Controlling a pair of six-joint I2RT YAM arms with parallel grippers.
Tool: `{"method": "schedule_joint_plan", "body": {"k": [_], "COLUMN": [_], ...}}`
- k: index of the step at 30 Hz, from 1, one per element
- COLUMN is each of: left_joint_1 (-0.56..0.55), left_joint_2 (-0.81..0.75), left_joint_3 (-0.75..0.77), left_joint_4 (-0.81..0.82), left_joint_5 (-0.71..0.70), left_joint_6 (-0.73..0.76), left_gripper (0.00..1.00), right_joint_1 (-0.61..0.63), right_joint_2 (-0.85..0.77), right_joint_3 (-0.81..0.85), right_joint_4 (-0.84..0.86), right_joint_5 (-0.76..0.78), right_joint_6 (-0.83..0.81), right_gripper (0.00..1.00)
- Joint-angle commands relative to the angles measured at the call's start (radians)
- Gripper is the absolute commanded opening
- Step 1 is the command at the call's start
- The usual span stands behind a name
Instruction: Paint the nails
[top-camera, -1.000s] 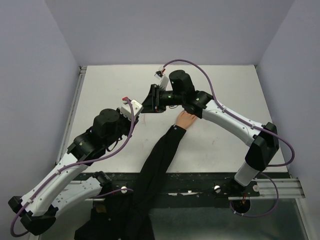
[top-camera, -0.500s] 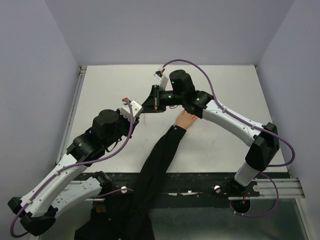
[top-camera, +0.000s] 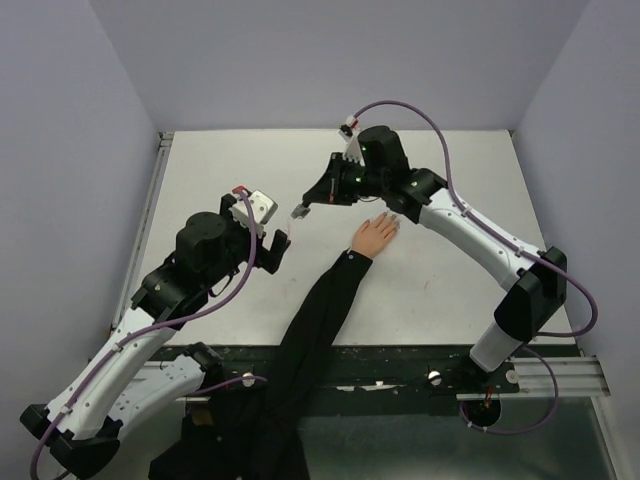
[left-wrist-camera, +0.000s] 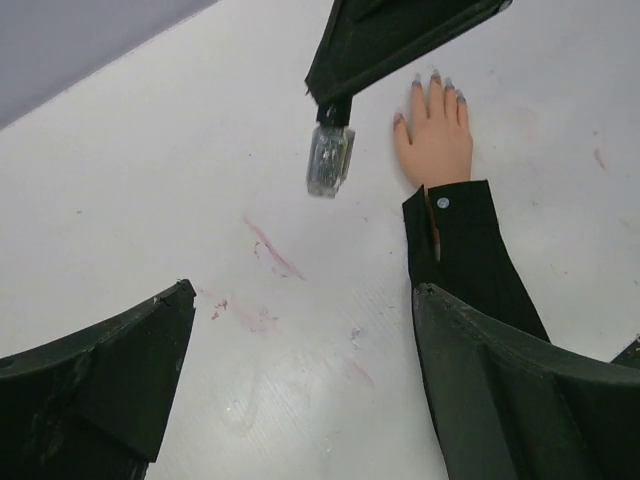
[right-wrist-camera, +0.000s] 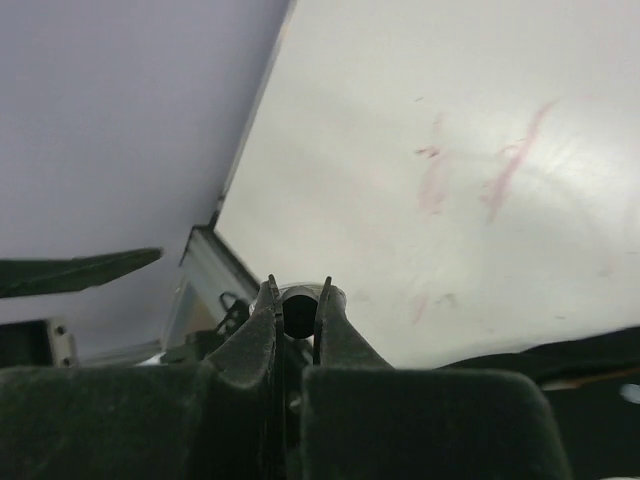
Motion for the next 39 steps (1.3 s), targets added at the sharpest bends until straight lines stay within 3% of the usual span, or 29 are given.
{"method": "schedule_joint_plan", "body": {"k": [1, 4, 8, 13, 18, 23, 39], "left_joint_1": [0.085, 0.164, 0.248, 0.296, 0.368, 0.408, 0.446], "left_joint_2": [-0.031, -0.040, -0.017, 0.020, 0.007, -0.002, -0.017], "left_joint_3": [-0.034, -0.055, -0.066, -0.089, -0.147, -0.167, -0.184], "left_joint_4": [0.101, 0.158, 0.228, 0.290, 0.354, 0.365, 0.376], "left_joint_5": [0.171, 0.240, 0.197, 0.072, 0.103, 0.099, 0.082], "left_joint_6": [-0.031, -0.103, -0.149, -0.174, -0.217, -0.227, -0.240], "left_gripper": [0.99, 0.99, 0.99, 0.99, 0.99, 0.99, 0.99], "right_joint_1": [-0.111, -0.158, -0.243, -0.401, -0.551, -0.625, -0.646], "right_joint_2": [-0.056, -0.081, -0.085, -0.092, -0.082, -0.027, 0.122], "right_joint_3": [-0.009, -0.064, -0.164, -0.337, -0.471, -0.520, -0.528], "right_joint_4": [-0.082, -0.083, -0.023, 0.139, 0.279, 0.348, 0.449], "right_joint_5": [0.234, 0.491, 0.791, 0.900, 0.913, 0.925, 0.973], "right_joint_6": [-0.121, -0.224, -0.351, -0.429, -0.426, -0.449, -0.420], "right_gripper": [0.01, 0.01, 0.01, 0.01, 0.01, 0.01, 0.01]}}
